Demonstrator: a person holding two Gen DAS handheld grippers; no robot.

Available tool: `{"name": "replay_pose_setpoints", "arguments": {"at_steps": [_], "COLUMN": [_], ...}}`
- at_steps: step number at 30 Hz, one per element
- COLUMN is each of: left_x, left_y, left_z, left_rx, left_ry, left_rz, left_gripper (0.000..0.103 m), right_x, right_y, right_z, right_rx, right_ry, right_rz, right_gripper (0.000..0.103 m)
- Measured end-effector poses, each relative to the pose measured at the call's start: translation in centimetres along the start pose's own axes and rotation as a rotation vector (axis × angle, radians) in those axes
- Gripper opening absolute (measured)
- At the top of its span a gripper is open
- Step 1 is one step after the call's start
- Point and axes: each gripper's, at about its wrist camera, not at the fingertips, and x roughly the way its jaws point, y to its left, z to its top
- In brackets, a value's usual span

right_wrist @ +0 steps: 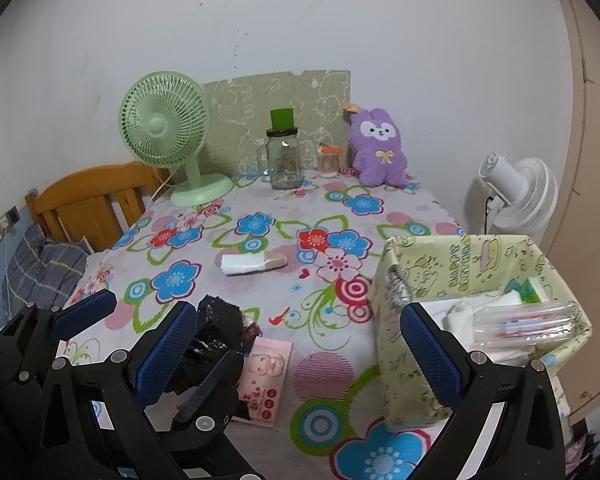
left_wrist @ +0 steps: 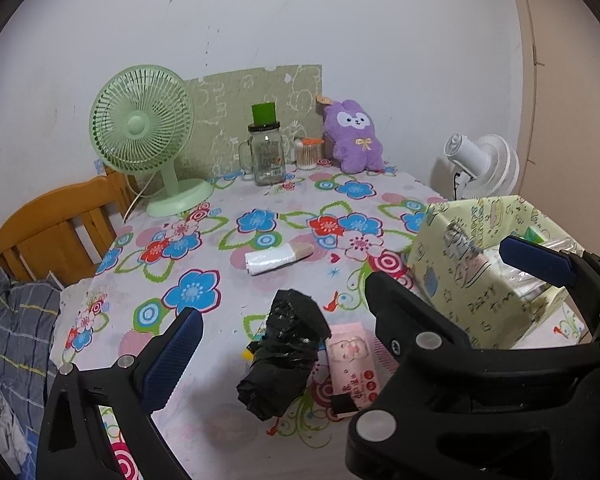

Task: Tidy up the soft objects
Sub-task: 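Move the left tool onto the black plastic-wrapped bundle and close it, then lift the black bundle with the left tool while the right tool grasps the pink packet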

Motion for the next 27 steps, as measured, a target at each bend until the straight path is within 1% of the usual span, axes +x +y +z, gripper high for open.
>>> {"name": "replay_pose_setpoints", "arguments": {"at_steps": [5, 11, 19, 20, 27], "left_x": [1.0, 2.4, 4.3, 4.5, 6.1], "left_y": [0.6, 1.6, 2.4, 2.5, 2.8], "left_z": [-0.8, -1.6, -2.4, -2.5, -2.9], "left_rx": [-0.001, -0.015, -0.021, -0.021, -0.022], "left_ry": [0.015, 0.058, 0.106, 0.109, 0.146], "left_rz": [0.007, 0.021, 0.033, 0.033, 0.024], "left_gripper": [0.099, 0.099, 0.098, 0.097, 0.088], "right_x": [1.2, 2.9, 5.0, 5.2, 6.7], "right_y": [0.6, 1.1, 1.8, 1.8, 1.8], "right_z": [-0.7, -1.5, -2.2, -2.3, -2.8], "right_rx": [-0.011, -0.007, -0.024, -0.022, -0.003], "right_ry": [0.023, 0.061, 0.115, 0.122, 0.168], "right_rz": [0.013, 0.014, 0.016, 0.017, 0.035], "right_gripper": [0.100, 0.097, 0.088, 0.084, 0.081]}}
